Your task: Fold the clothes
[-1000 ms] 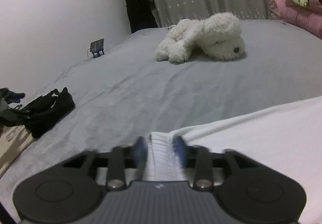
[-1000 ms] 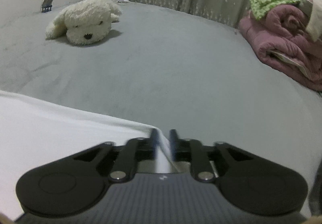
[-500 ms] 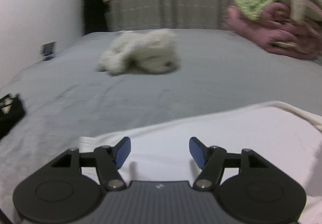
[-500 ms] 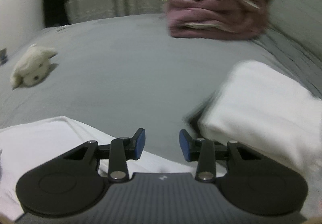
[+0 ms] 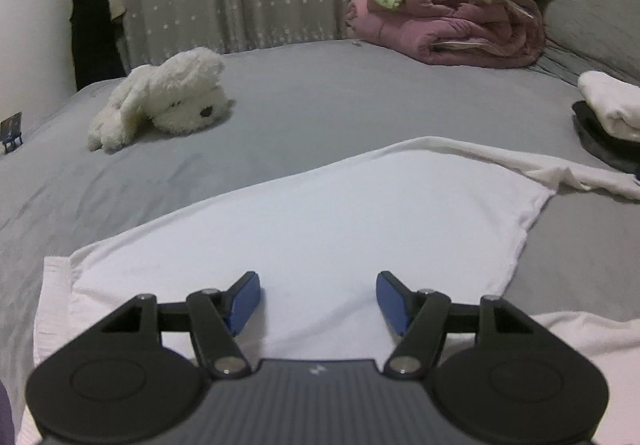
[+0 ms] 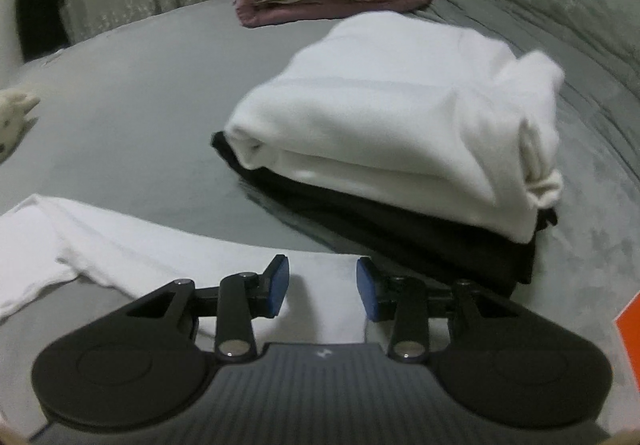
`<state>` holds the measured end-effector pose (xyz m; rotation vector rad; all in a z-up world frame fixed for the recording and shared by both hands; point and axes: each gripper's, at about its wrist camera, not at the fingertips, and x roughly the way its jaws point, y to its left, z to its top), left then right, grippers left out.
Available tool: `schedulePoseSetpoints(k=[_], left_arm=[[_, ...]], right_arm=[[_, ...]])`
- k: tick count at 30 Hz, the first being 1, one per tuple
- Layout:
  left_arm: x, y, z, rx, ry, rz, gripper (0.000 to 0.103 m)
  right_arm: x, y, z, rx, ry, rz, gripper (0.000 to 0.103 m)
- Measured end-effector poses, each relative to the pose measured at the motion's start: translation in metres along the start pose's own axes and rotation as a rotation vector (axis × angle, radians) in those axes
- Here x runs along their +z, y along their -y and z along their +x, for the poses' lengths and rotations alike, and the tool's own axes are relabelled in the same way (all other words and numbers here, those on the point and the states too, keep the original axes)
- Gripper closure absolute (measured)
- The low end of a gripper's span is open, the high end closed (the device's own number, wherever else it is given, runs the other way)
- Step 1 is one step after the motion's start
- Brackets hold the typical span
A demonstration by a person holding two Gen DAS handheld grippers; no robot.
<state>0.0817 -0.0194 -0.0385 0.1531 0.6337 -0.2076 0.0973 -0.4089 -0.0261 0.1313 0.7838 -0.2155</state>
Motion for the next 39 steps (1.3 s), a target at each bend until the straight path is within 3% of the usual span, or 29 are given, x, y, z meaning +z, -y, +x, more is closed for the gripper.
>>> schedulePoseSetpoints(k=[3, 5, 15, 24, 33, 39], left_arm=[[0.002, 0.007, -0.001, -0.01, -0.004, 0.022, 0.037], [0.004, 0.009, -0.002, -0.021, -0.006, 0.034, 0.037], [0.038, 0.042, 0.01, -0.148, -0.01, 0.06, 0.037], [0.068, 0.073, 0.05, -0.237, 0.025, 0.094, 0.037], [0.08, 0.088, 0.083, -0.135, 0.061, 0.197, 0.037], [0.092, 0.089, 0.106, -0.058, 0.067, 0.262, 0.037]], right_arm=[[-0.01, -0.002, 0.006, -0.008, 0.039, -0.052, 0.097], [-0.016, -0.004, 0.002, -0.025, 0.081, -0.091, 0.103], [-0.004, -0.004, -0.07, -0.015, 0.355, -0.209, 0.103], [0.039, -0.028, -0.097, -0.038, 0.449, -0.343, 0.103], [0.063, -0.046, -0.084, -0.119, 0.496, -0.435, 0.103], [0.079, -0.054, -0.047, -0.163, 0.443, -0.462, 0.103]])
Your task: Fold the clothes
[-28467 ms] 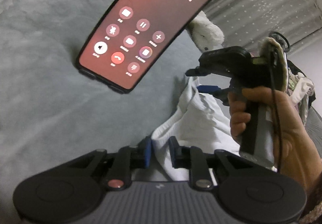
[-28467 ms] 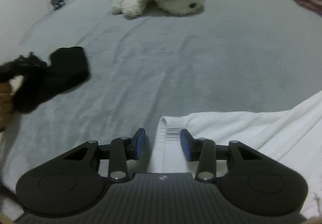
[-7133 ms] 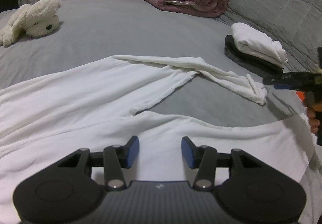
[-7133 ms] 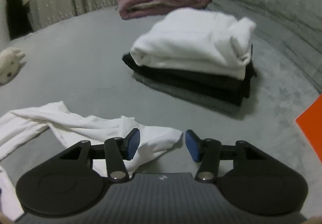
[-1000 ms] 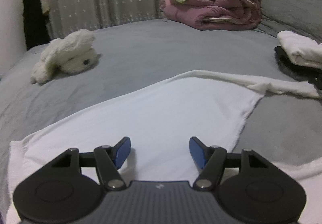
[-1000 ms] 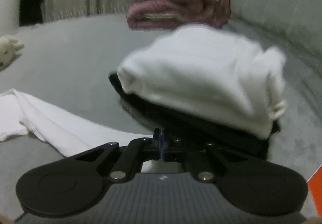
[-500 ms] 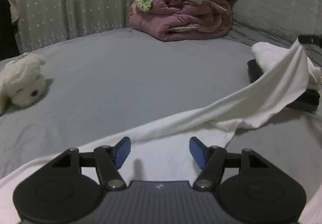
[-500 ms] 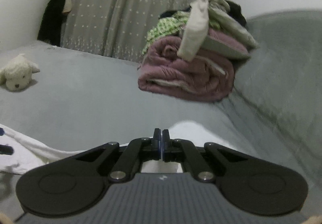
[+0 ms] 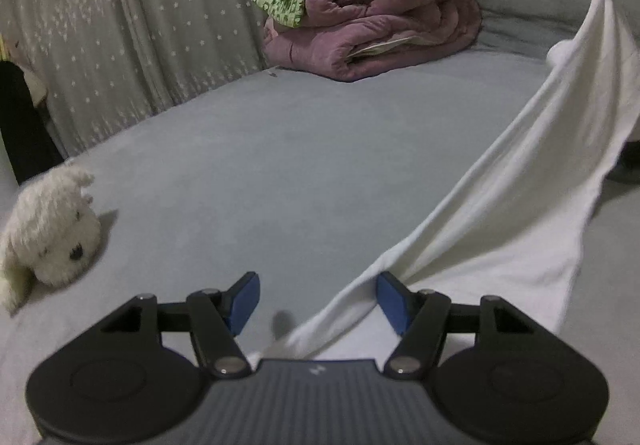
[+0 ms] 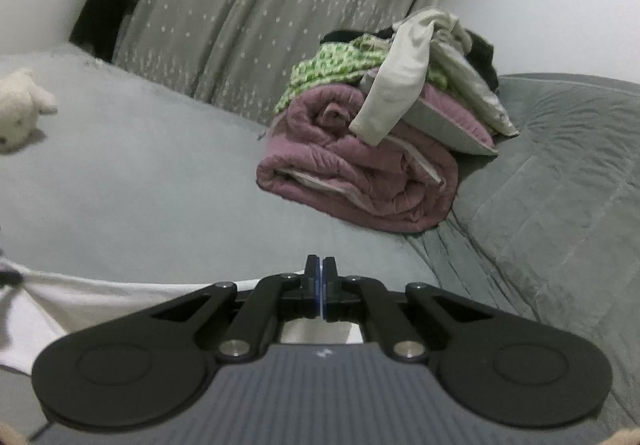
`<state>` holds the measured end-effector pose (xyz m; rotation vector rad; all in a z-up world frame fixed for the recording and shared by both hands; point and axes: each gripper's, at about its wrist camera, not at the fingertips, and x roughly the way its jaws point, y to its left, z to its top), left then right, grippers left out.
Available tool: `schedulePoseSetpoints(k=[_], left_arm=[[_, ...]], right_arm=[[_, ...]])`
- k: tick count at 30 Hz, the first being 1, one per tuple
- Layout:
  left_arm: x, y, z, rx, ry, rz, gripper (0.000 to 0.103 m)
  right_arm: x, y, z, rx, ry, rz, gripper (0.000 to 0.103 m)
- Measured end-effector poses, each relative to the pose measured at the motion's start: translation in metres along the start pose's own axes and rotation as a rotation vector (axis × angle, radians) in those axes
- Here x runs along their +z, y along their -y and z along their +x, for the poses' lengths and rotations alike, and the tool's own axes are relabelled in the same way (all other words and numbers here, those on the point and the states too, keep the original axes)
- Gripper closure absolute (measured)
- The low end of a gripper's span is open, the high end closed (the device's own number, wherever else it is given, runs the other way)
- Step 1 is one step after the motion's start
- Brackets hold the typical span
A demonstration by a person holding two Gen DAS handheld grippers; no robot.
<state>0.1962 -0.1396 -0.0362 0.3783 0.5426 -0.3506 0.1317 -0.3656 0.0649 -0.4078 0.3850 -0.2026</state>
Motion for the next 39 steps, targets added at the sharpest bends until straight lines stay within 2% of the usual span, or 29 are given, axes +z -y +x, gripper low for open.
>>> schedulePoseSetpoints(k=[6, 10, 15, 19, 21, 24, 28, 30, 36, 39], left_arm=[[0.005, -0.004, 0.025, 0.048, -0.01, 0.001, 0.036], [0.009, 0.001, 0.03, 0.075, 0.003, 0.018, 0.034], [0.018, 0.002, 0.04, 0.091, -0.003, 0.013, 0.034], [0.026, -0.001, 0.044, 0.087, -0.018, -0.017, 0.034], [0.029, -0.004, 0.036, 0.067, -0.013, -0.052, 0.034], [0.031, -0.008, 0.021, 0.026, -0.004, -0.099, 0.034], [0.028, -0.007, -0.004, -0.045, 0.005, -0.119, 0.034], [0.025, -0.004, -0.018, -0.081, 0.008, -0.107, 0.034], [0.009, 0.001, -0.055, -0.186, 0.006, -0.102, 0.034], [-0.002, 0.0, -0.068, -0.199, -0.01, -0.113, 0.048]], right_arm=[[-0.002, -0.02, 0.052, -0.025, -0.117, -0.072, 0.103], [-0.011, -0.022, 0.077, -0.048, -0.186, -0.076, 0.103], [-0.019, -0.024, 0.095, -0.074, -0.223, -0.085, 0.102], [-0.011, -0.013, 0.096, -0.072, -0.219, -0.044, 0.098], [-0.005, -0.005, 0.091, -0.066, -0.209, -0.013, 0.088], [0.003, 0.011, 0.078, -0.045, -0.189, 0.044, 0.082], [0.008, 0.036, 0.054, 0.041, -0.2, 0.19, 0.078], [0.007, 0.047, 0.043, 0.095, -0.215, 0.262, 0.071], [-0.005, 0.055, 0.024, 0.178, -0.243, 0.376, 0.07], [-0.014, 0.049, 0.021, 0.194, -0.278, 0.388, 0.07]])
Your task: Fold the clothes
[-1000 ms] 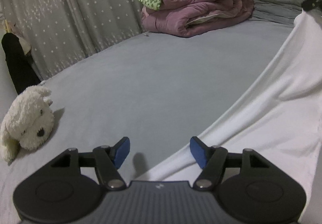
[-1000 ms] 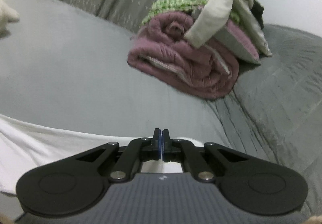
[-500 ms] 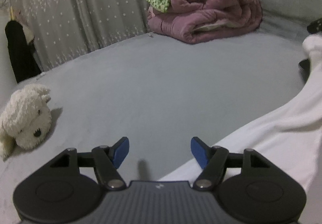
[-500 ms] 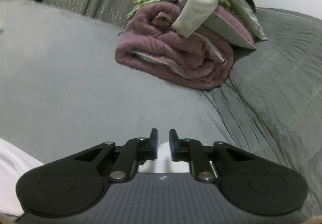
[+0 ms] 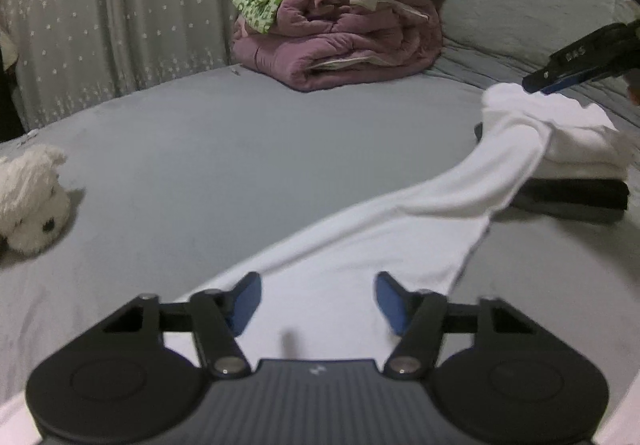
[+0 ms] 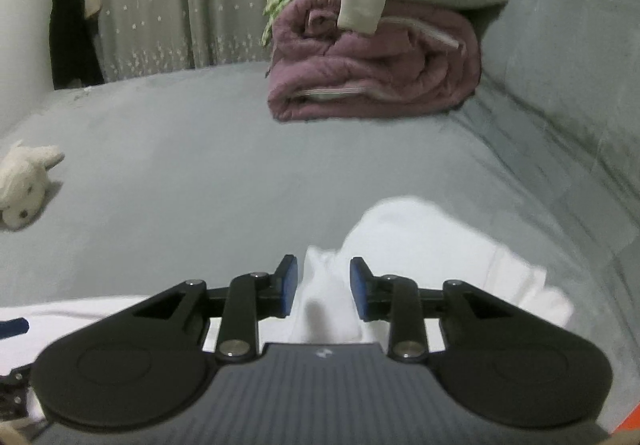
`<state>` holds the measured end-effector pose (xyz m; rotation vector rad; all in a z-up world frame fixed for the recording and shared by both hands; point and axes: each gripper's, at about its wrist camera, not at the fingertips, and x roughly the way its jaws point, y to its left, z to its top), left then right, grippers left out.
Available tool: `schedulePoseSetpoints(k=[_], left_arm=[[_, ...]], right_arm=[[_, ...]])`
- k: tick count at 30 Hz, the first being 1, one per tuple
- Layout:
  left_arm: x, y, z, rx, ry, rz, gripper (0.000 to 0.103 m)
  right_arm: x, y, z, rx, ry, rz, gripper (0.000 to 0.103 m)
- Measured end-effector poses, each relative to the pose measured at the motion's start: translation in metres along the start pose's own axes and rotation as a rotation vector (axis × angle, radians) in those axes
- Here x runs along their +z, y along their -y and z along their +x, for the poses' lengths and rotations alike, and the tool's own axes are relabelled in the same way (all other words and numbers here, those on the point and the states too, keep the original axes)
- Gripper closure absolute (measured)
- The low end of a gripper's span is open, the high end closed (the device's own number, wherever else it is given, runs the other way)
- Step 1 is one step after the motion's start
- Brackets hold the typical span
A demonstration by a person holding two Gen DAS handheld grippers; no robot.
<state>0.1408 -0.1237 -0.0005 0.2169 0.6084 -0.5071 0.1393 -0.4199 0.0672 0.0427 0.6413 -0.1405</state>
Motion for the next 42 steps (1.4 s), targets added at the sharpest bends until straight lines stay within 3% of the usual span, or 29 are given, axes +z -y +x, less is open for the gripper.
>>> schedulePoseSetpoints(k=[7, 10, 19, 29, 33, 37, 42], left_arm=[[-0.029, -0.02, -0.034, 0.024, -0.044, -0.087, 0.051], [-0.043, -0.031, -0.053, 0.042, -0.057, -0.129, 0.051], [-0.085, -0.065, -0.126, 0.153, -0.084, -0.213, 0.049], [-0.144, -0.091, -0.195, 0.282, -0.032, -0.406, 0.047], [-0.168, -0.102, -0.222, 0.334, -0.009, -0.488, 0.044], [-0.189, -0.111, -0.245, 0.416, 0.026, -0.56, 0.042], [-0.205, -0.125, -0.25, 0.481, 0.047, -0.679, 0.042]], right_arm=[[-0.021, -0.006, -0.018, -0.027, -0.024, 0.047, 0.071], [-0.031, -0.015, -0.037, 0.01, -0.006, 0.094, 0.071], [-0.067, -0.077, -0.079, 0.109, -0.001, 0.075, 0.068], [-0.124, -0.16, -0.118, 0.264, -0.035, 0.014, 0.064], [-0.157, -0.199, -0.133, 0.341, -0.044, -0.052, 0.059], [-0.19, -0.243, -0.146, 0.417, -0.072, -0.23, 0.059], [-0.212, -0.289, -0.164, 0.626, -0.114, -0.397, 0.057]])
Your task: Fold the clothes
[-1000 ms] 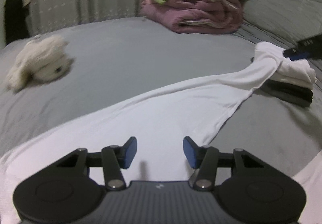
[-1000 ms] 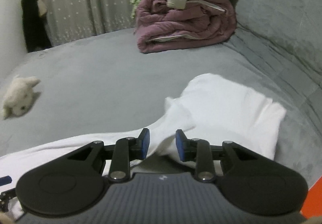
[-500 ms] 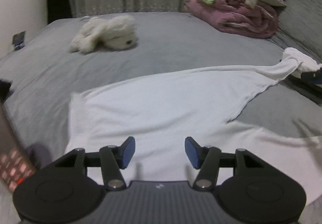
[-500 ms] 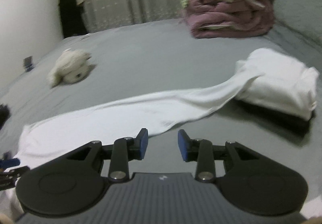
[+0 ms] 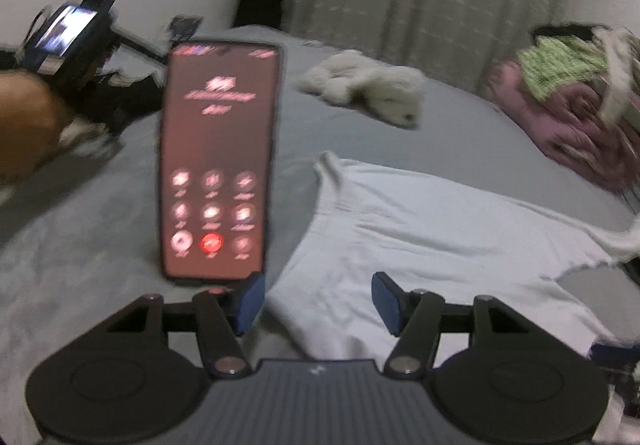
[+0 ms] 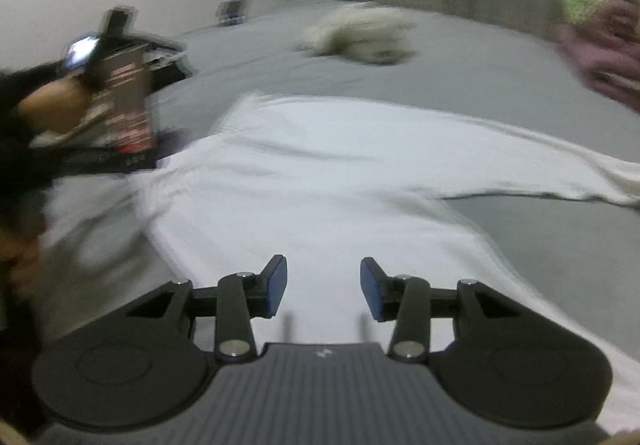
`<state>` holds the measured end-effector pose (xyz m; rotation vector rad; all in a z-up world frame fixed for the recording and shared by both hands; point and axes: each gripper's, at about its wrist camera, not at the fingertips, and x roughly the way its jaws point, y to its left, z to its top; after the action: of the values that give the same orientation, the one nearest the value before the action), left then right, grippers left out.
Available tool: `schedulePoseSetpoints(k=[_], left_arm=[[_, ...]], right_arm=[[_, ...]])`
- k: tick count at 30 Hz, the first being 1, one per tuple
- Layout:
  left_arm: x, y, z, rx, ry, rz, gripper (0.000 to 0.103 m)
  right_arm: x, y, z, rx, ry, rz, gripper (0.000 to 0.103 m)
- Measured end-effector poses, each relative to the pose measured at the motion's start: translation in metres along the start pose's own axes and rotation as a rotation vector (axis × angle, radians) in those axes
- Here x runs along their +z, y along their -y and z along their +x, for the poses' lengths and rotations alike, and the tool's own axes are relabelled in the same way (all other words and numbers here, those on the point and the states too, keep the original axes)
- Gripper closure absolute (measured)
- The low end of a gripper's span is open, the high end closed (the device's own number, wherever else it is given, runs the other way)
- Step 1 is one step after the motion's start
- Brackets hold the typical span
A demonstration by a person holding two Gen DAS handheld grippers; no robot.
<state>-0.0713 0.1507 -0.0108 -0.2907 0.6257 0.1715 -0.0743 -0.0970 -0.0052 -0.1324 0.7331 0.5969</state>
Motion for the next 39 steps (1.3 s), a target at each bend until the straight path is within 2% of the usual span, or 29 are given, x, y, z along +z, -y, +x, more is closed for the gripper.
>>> schedulePoseSetpoints(k=[4, 6, 8, 9, 10, 11, 14, 17, 22, 25, 27, 28, 29, 30, 34, 36, 39], left_arm=[[0.0, -0.008, 0.012, 0.014, -0.045, -0.104, 0.046], [-0.003, -0.012, 0.017, 0.016, -0.054, -0.142, 0.057], [-0.007, -0.016, 0.021, 0.018, -0.056, -0.173, 0.076], [-0.009, -0.018, 0.023, 0.018, -0.058, -0.189, 0.081], [-0.011, -0.02, 0.025, 0.019, -0.059, -0.204, 0.083], [-0.013, -0.022, 0.027, 0.019, -0.06, -0.22, 0.088], [-0.014, -0.025, 0.028, 0.009, -0.061, -0.229, 0.095], [-0.012, -0.028, 0.026, 0.008, -0.063, -0.233, 0.097], [-0.008, -0.031, 0.022, 0.024, -0.068, -0.226, 0.096], [-0.006, -0.032, 0.02, 0.033, -0.07, -0.223, 0.088], [-0.004, -0.032, 0.017, 0.045, -0.065, -0.219, 0.075], [-0.002, -0.031, 0.013, 0.067, -0.044, -0.217, 0.055], [0.0, -0.029, 0.008, 0.088, -0.022, -0.214, 0.049], [0.001, -0.027, 0.004, 0.102, -0.001, -0.21, 0.049], [0.003, -0.011, -0.013, 0.084, 0.095, -0.166, 0.047], [0.004, 0.0, -0.016, 0.058, 0.128, -0.128, 0.046], [0.006, 0.012, -0.004, 0.018, 0.129, -0.102, 0.046]], right_arm=[[-0.004, -0.035, 0.015, 0.083, -0.039, -0.154, 0.057], [-0.007, -0.047, 0.025, 0.077, -0.061, -0.225, 0.057], [-0.011, -0.049, 0.036, 0.058, -0.07, -0.256, 0.057], [-0.013, -0.049, 0.04, 0.051, -0.066, -0.261, 0.058], [-0.015, -0.049, 0.041, 0.048, -0.057, -0.258, 0.061], [-0.015, -0.048, 0.042, 0.045, -0.051, -0.253, 0.068], [-0.013, -0.046, 0.044, 0.033, -0.043, -0.237, 0.1], [-0.011, -0.045, 0.04, 0.048, -0.045, -0.219, 0.102], [-0.007, -0.049, 0.039, 0.095, -0.068, -0.202, 0.102], [-0.005, -0.048, 0.043, 0.105, -0.092, -0.192, 0.099], [-0.002, -0.047, 0.042, 0.121, -0.09, -0.172, 0.085], [0.0, -0.046, 0.041, 0.129, -0.089, -0.162, 0.081], [0.001, -0.045, 0.04, 0.136, -0.088, -0.153, 0.067], [0.003, -0.044, 0.038, 0.142, -0.081, -0.142, 0.059], [0.015, -0.03, 0.029, 0.134, -0.052, -0.101, 0.058], [0.022, -0.02, 0.027, 0.119, -0.047, -0.076, 0.054], [0.035, -0.005, 0.03, 0.083, -0.05, -0.068, 0.054]])
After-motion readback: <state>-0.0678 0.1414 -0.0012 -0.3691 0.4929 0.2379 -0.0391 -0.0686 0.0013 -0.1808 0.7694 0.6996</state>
